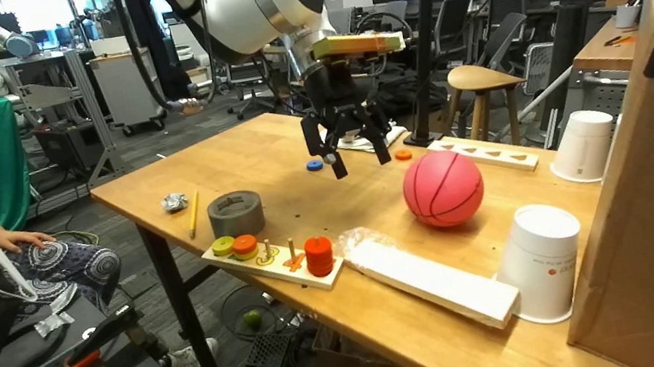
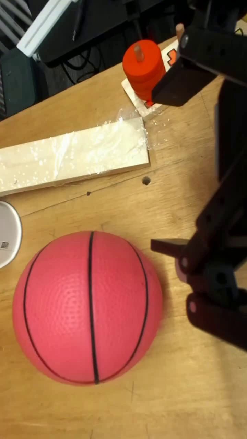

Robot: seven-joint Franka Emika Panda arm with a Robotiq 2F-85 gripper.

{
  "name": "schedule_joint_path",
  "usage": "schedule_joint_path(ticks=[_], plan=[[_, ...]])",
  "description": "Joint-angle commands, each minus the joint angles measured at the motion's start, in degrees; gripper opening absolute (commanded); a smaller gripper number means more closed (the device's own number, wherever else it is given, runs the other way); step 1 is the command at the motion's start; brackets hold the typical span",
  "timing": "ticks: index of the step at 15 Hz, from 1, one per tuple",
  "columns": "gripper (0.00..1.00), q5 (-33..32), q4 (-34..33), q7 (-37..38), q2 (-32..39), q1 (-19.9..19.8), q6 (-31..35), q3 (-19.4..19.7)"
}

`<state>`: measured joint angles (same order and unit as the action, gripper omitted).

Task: Move the ball to the right

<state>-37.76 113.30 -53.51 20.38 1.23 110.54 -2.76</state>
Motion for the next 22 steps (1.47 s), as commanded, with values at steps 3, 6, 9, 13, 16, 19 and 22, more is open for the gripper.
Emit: schedule_joint_path(ticks=[3,6,9,13,16,19,22], plan=[[1.00,-0.1,-2.8,-3.1,4.3,-1.5,3.1,0.2],[1.00,-6.5,-4.0,-1.4,4.7,-1.1,3.3,2.4],[1.00,-17.7,-5.8,0.9,3.5,-1.5,4.2,4.9],[1.00,-28.0,-9.5,5.4,1.9,-2.9,6.6,6.2],[1.00,-28.8,-9.2,11.4,1.5,-3.6,8.8,5.4],[1.00,-18.2,-7.3,8.1,0.7,-5.0,8.2,2.6],[1.00,-7.6,-4.5,1.9,-1.1,-5.7,9.6,0.0]])
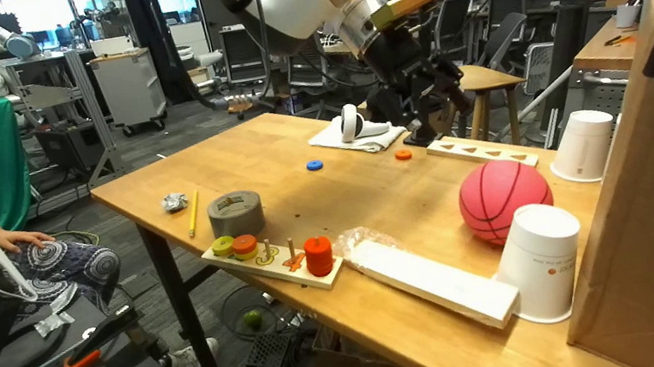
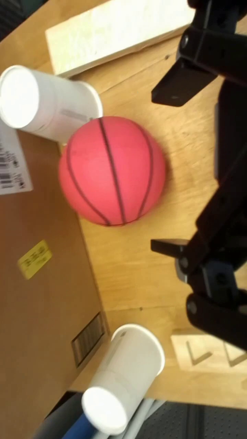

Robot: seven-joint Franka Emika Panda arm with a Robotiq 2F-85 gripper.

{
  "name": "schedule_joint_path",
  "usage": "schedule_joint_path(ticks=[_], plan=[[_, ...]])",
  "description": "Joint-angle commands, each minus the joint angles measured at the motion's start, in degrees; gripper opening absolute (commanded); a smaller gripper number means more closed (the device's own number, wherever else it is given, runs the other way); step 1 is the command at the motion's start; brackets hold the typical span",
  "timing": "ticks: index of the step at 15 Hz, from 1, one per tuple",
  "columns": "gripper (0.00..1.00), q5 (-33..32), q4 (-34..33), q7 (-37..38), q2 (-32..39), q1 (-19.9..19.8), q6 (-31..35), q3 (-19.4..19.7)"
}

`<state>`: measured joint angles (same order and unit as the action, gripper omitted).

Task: Move the ball to the right

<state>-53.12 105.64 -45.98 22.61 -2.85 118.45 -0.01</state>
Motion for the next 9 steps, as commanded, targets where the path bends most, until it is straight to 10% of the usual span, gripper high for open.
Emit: schedule_joint_path(ticks=[1,9], plan=[[1.00,11.4,3.5,-7.8,-3.8,-1.8,1.8,-3.4],[1.00,37.6,3.8,-33.9,-6.9,-2.6,-4.7,-4.8]])
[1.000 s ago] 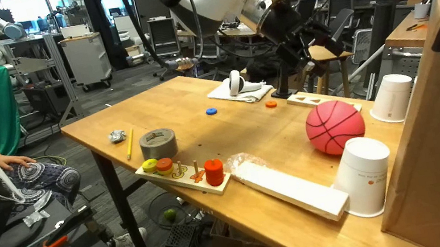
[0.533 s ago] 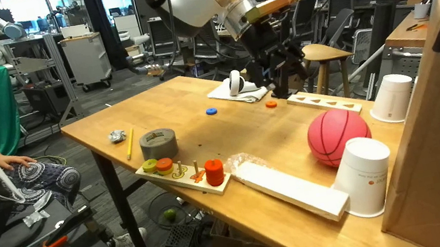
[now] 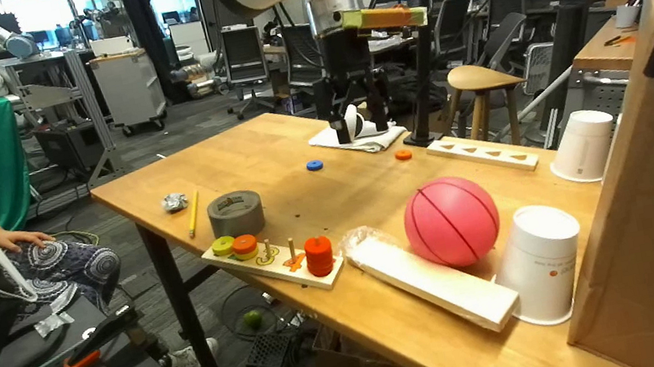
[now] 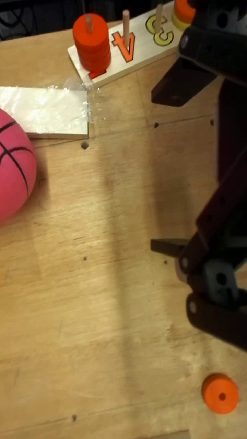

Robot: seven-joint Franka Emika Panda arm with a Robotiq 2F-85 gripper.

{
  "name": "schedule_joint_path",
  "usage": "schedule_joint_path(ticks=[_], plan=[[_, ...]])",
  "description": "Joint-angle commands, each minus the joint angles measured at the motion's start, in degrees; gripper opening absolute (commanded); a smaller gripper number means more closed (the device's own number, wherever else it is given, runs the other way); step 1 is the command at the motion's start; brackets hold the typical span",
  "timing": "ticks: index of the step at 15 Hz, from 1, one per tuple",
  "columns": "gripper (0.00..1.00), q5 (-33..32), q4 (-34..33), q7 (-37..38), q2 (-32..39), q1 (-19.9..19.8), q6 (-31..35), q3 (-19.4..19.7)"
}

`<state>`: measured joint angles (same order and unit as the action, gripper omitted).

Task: Move the ball to the right

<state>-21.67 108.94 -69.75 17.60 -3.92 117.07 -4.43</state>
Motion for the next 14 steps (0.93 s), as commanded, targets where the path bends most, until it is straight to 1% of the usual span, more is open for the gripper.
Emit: schedule_joint_path(ticks=[1,2,4,6,11,14], plan=[[1.00,7.5,0.0,-14.0,-1.6,-1.9,-5.2,0.0],[1.00,8.3,-0.6,-17.6,-1.1,-2.2,-7.6,0.5],[1.00,6.8,-1.7,-20.1,-0.3,-2.2,-13.0,2.1],[1.00,4.8,-2.1,-18.7,0.0,-2.0,-16.6,3.9],[1.00,2.7,-3.3,-18.0,3.6,-2.3,-20.8,6.2],[1.00,2.1,-4.2,-18.7,6.9,-2.9,-23.0,6.6]])
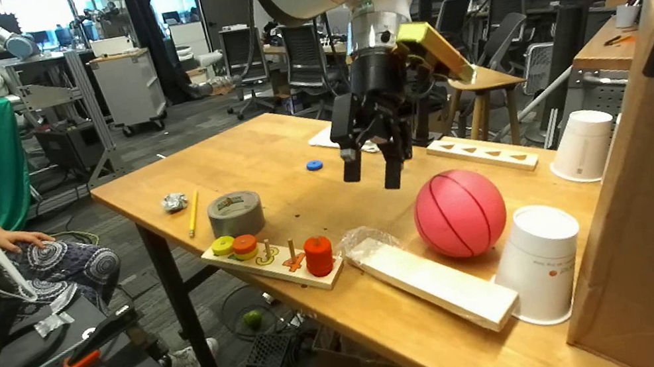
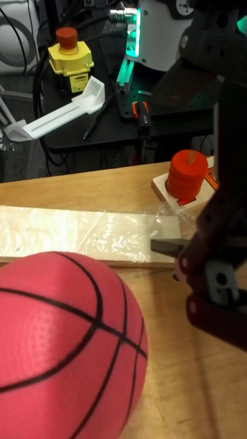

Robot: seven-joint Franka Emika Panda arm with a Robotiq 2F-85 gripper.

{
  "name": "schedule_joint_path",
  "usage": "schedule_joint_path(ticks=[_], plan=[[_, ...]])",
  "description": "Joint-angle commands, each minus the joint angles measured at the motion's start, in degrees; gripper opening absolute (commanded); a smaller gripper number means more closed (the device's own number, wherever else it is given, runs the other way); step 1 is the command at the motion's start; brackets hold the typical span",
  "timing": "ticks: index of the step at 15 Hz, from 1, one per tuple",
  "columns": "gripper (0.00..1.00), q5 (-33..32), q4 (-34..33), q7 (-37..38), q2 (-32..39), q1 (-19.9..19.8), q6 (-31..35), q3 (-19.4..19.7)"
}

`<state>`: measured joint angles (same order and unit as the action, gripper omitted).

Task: Move the ball to the right

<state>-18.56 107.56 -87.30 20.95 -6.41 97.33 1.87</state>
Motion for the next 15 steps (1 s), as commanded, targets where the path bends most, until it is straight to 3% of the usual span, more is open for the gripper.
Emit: schedule_joint_path(ticks=[1,8,15], plan=[[1.00,-1.2,-3.1,-1.5,4.6,-0.6,-3.9,0.3],[1.00,-2.8,-4.4,-0.7,7.9,-1.3,-4.3,0.0],[1.00,-12.1,-1.7,7.8,5.7,2.8,10.2,-0.1]])
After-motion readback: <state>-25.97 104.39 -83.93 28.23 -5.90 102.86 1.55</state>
